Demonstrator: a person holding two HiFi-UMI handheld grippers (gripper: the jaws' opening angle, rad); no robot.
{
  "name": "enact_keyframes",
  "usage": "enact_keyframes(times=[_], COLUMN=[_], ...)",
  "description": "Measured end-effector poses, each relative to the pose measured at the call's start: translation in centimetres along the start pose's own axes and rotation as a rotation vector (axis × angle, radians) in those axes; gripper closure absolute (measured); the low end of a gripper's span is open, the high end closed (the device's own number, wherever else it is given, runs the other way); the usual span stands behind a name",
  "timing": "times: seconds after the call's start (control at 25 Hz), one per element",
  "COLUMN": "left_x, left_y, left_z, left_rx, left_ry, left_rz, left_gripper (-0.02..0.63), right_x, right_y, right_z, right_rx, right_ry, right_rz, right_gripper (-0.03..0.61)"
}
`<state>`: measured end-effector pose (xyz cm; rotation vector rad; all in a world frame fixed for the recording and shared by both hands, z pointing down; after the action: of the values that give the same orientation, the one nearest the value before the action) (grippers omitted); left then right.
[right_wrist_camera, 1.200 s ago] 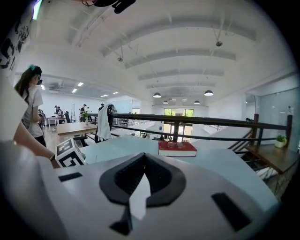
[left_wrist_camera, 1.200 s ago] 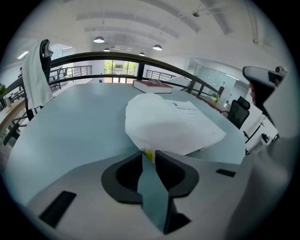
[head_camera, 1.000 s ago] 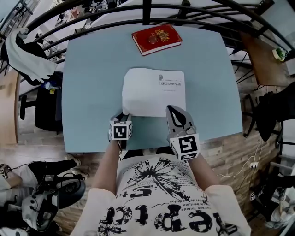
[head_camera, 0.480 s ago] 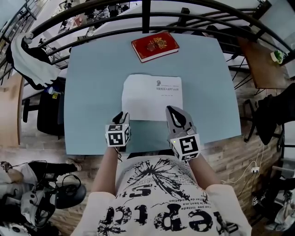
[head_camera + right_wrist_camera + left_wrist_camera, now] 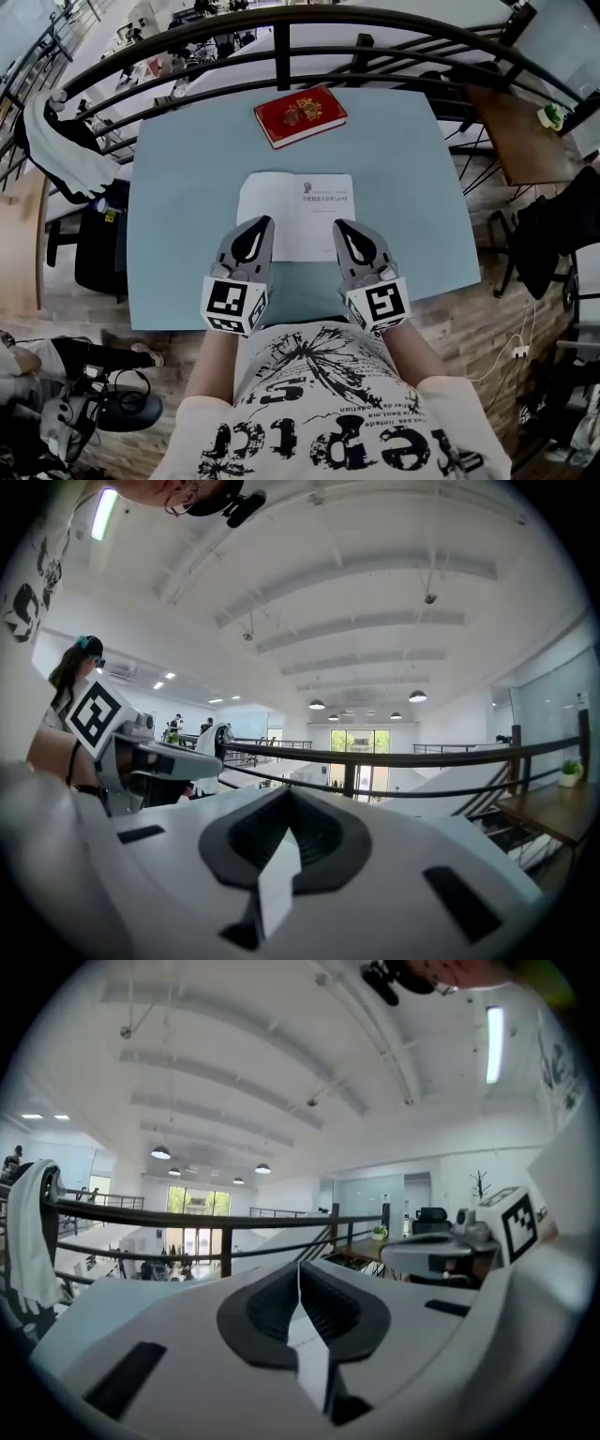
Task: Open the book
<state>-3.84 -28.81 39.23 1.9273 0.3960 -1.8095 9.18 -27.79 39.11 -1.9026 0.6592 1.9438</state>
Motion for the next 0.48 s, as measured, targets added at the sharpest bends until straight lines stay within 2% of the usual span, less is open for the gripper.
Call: enact_keyframes(times=[0.12, 0.2, 0.36, 0.48], left_x=[3.9, 5.5, 6.1, 5.5], left_y=[-1.1, -1.6, -1.5, -1.2], left_z=[-2.2, -3.2, -4.2, -4.1], left_rx=[-0.084, -0.106, -0.093, -0.07], left_ry=[-0.002, 0.019, 0.108, 0.109], left_rz=[-0.132, -0.185, -0.2, -0.186], left_gripper=[0.592, 0.592, 0.592, 0.592], right_x=[0.9, 1.6, 2.6, 3.3], right_y=[-0.8, -1.2, -1.6, -1.8], right_z=[-0.9, -1.5, -1.9, -1.6], right_rx=[-0.012, -0.016, -0.01, 0.004], right_ry=[-0.01, -0.023, -0.029, -0.039], right_rz=[-0.033, -0.052, -0.081, -0.093], right_gripper=[0.568, 0.569, 0.569, 0.569])
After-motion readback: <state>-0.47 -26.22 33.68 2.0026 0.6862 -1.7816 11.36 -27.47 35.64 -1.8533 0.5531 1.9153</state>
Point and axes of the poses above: the fingertips, and each gripper's own axes: y forward along the fingers, z to its left, x out of its top, the point moved 1 cm from there along -y, backward along the fingers, and after that the axes turned 5 degrees about y, right-handed, at the moved point
